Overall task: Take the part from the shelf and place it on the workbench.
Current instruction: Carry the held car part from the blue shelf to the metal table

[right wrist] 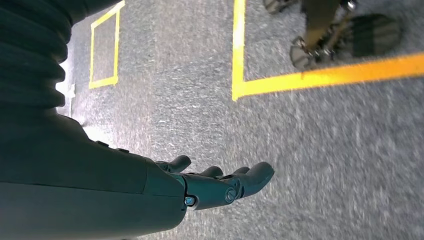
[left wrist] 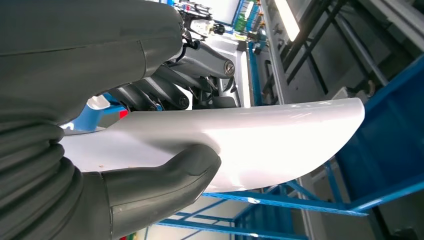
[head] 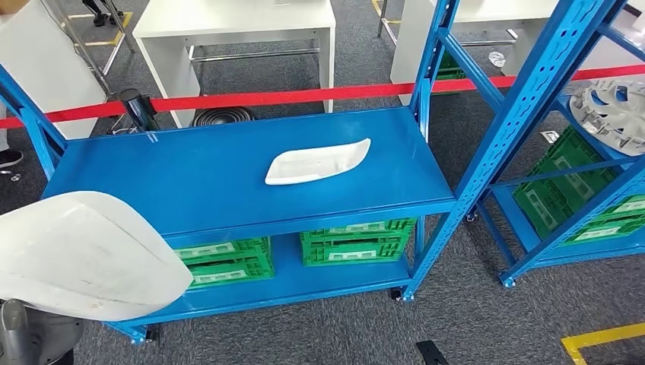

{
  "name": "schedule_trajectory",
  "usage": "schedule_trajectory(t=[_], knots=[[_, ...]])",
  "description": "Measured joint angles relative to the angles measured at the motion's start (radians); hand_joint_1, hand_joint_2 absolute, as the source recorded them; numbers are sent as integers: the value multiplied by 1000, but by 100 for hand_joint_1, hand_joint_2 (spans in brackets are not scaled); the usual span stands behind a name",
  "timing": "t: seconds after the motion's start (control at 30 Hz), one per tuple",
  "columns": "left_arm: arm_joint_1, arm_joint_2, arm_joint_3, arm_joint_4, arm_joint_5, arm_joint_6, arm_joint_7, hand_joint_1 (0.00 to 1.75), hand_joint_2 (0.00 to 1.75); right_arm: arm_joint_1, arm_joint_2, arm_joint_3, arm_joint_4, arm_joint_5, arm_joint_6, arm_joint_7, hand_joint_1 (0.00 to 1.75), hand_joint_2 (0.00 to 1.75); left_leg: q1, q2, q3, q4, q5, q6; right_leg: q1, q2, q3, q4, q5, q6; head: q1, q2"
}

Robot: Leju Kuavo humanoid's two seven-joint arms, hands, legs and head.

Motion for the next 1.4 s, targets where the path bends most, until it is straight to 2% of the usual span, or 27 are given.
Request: schedule_trajectory(t=[0.1, 0.13, 0.17, 0.2, 0.27, 0.3, 0.37, 0.47, 0.53, 0.6, 0.63, 0.67, 0.73, 0.8, 0.87, 0.9, 0.97, 1.0, 1.07, 1.13, 1.17, 1.2, 1.23, 1.27, 1.3, 1.37, 1.4], knots=[[13, -2, 1, 7, 5, 5, -7, 175, 175, 5, 0, -1, 0, 0, 10, -11, 0, 175, -3, 5, -36, 2, 31, 17, 3, 1, -48, 168, -139, 3, 1, 0], [20, -3, 1, 10, 10, 11, -8, 175, 175, 5, -1, -1, 0, 1, 13, -16, 0, 175, -6, 6, -51, 5, 42, 19, 5, 1, -56, 222, -163, 2, 2, 0], [25, -4, 2, 13, 16, 19, -8, 175, 175, 5, -1, -2, 0, 1, 17, -23, 0, 175, -8, 6, -66, 9, 53, 19, 8, 1, -50, 251, -164, -1, 2, 0], [30, -5, 2, 17, 22, 29, -8, 175, 175, 5, -1, -2, 0, 1, 21, -33, 0, 175, -11, 6, -82, 13, 62, 19, 11, 1, -26, 243, -145, -5, 2, 0], [41, -7, 2, 27, 27, 46, -12, 175, 175, 3, -2, -4, 0, -1, 31, -72, 0, 175, -14, 6, -109, 22, 78, 17, 19, 1, 69, 129, -105, -21, 2, 0], [48, -7, 3, 32, 30, 52, -14, 175, 175, 0, -3, -6, 0, -4, 37, -97, 0, 175, -17, 7, -119, 27, 85, 14, 24, 0, 121, 56, -101, -29, 1, 0], [61, -8, 3, 46, 46, 64, -14, 175, 175, -5, -5, -12, 0, -16, 47, -142, 0, 175, -18, 9, -127, 30, 99, 4, 32, 0, 174, -37, -109, -41, 2, 0], [72, -8, 2, 68, 71, 75, -8, 175, 175, -12, -4, -22, 0, -29, 56, -168, 0, 175, -16, 7, -133, 26, 112, -15, 31, -3, 163, -58, -87, -56, 5, 0], [77, -7, 2, 79, 75, 77, -2, 175, 175, -14, -2, -25, 0, -29, 60, -172, 0, 175, -13, 3, -152, 71, 50, -30, 24, -8, 143, -67, -60, -68, 4, 0], [79, -7, 2, 87, 74, 80, 10, 175, 175, -15, 0, -26, 0, -18, 62, -162, 0, 175, -6, 2, -176, 181, -52, -44, 22, -10, 115, -67, -36, -72, 2, 0], [79, -5, 1, 90, 76, 85, 22, 175, 175, -14, 2, -26, 0, -10, 60, -147, 0, 175, -2, 2, -182, 239, -82, -50, 21, -10, 99, -66, -24, -70, 2, 0], [79, -2, -2, 93, 79, 92, 38, 175, 175, -14, 5, -26, 0, -1, 57, -123, 0, 175, 2, 2, -179, 279, -87, -55, 20, -12, 83, -63, -13, -68, 2, 0], [78, 10, -17, 94, 88, 103, 69, 175, 175, -14, 13, -26, 0, 11, 47, -74, 0, 175, 8, 2, -129, 265, -41, -62, 16, -14, 49, -53, 8, -60, 2, 0], [76, 24, -35, 93, 91, 108, 87, 175, 175, -14, 19, -25, 0, 17, 40, -47, 0, 175, 11, 1, -20, 131, -17, -66, 13, -14, 21, -39, 25, -49, 2, 0], [74, 33, -47, 91, 91, 111, 92, 175, 175, -14, 23, -25, 0, 20, 35, -39, 0, 175, 8, -1, 53, 19, -40, -53, 13, -13, 8, -31, 42, -35, 1, 0], [73, 35, -51, 90, 91, 111, 93, 175, 175, -14, 24, -25, 0, 21, 34, -38, 0, 175, 4, -2, 62, -2, -49, -43, 13, -12, 6, -33, 51, -28, 0, 0], [72, 40, -58, 90, 91, 111, 93, 175, 175, -12, 25, -24, 1, 21, 32, -35, 0, 175, 2, 1, 45, -3, -35, -18, 9, -11, 3, -36, 62, -14, -4, 0], [72, 42, -61, 90, 91, 111, 94, 175, 175, -11, 26, -24, 2, 21, 32, -34, 0, 175, 2, 3, 35, -4, -23, -6, 8, -10, -5, -24, 43, -8, -5, 0], [72, 46, -67, 90, 89, 112, 100, 175, 175, -10, 28, -24, 3, 21, 31, -30, 0, 175, 3, 7, 7, -5, 2, 11, 7, -7, -33, 55, -49, -1, -5, 0], [72, 56, -75, 90, 87, 117, 112, 175, 175, -10, 30, -24, 4, 17, 30, -28, 0, 175, 0, 7, -25, -2, 26, 16, 9, -6, -60, 182, -141, 0, -3, 0], [72, 64, -80, 91, 89, 120, 116, 175, 175, -10, 31, -24, 4, 14, 30, -33, 0, 175, -2, 7, -42, 2, 39, 16, 10, -5, -61, 231, -153, -2, -2, 0], [72, 73, -84, 93, 94, 123, 117, 175, 175, -10, 31, -24, 4, 10, 30, -43, 0, 175, -4, 8, -60, 7, 50, 15, 12, -5, -49, 252, -141, -4, -2, 0], [71, 84, -89, 97, 107, 125, 114, 175, 175, -10, 32, -25, 4, 1, 31, -59, 0, 175, -6, 8, -78, 13, 61, 14, 14, -4, -19, 238, -114, -9, -2, 0], [68, 95, -95, 105, 124, 126, 111, 175, 175, -11, 31, -27, 4, -12, 35, -80, 0, 175, -7, 8, -96, 19, 71, 12, 17, -4, 29, 187, -87, -15, -2, 0], [63, 105, -102, 113, 138, 126, 108, 175, 175, -12, 31, -32, 4, -27, 39, -98, 0, 175, -8, 9, -111, 25, 79, 10, 21, -4, 85, 113, -80, -23, -2, 0], [45, 126, -123, 135, 153, 126, 103, 175, 175, -15, 29, -44, 4, -40, 48, -118, 0, 175, -10, 9, -128, 33, 96, 0, 28, -3, 167, -14, -98, -35, -2, 0], [33, 133, -134, 145, 149, 125, 103, 175, 175, -16, 29, -47, 4, -32, 49, -110, 0, 175, -9, 9, -131, 32, 105, -6, 31, -3, 180, -45, -109, -39, -1, 0]])
